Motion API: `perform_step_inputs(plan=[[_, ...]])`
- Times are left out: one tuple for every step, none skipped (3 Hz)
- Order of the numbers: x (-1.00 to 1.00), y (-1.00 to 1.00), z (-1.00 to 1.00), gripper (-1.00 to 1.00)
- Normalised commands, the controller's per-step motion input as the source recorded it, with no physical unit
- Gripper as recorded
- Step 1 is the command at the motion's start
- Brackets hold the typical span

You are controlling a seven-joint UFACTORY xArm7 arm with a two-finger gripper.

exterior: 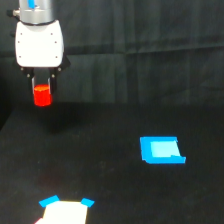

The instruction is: Pick up the red object from the table

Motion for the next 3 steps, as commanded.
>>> perform_step_inputs(plan=[[-0.2,-0.38,-0.11,-1.0],[0.08,-0.58,0.77,-1.0],[0.43,-0.47,0.95,-1.0]])
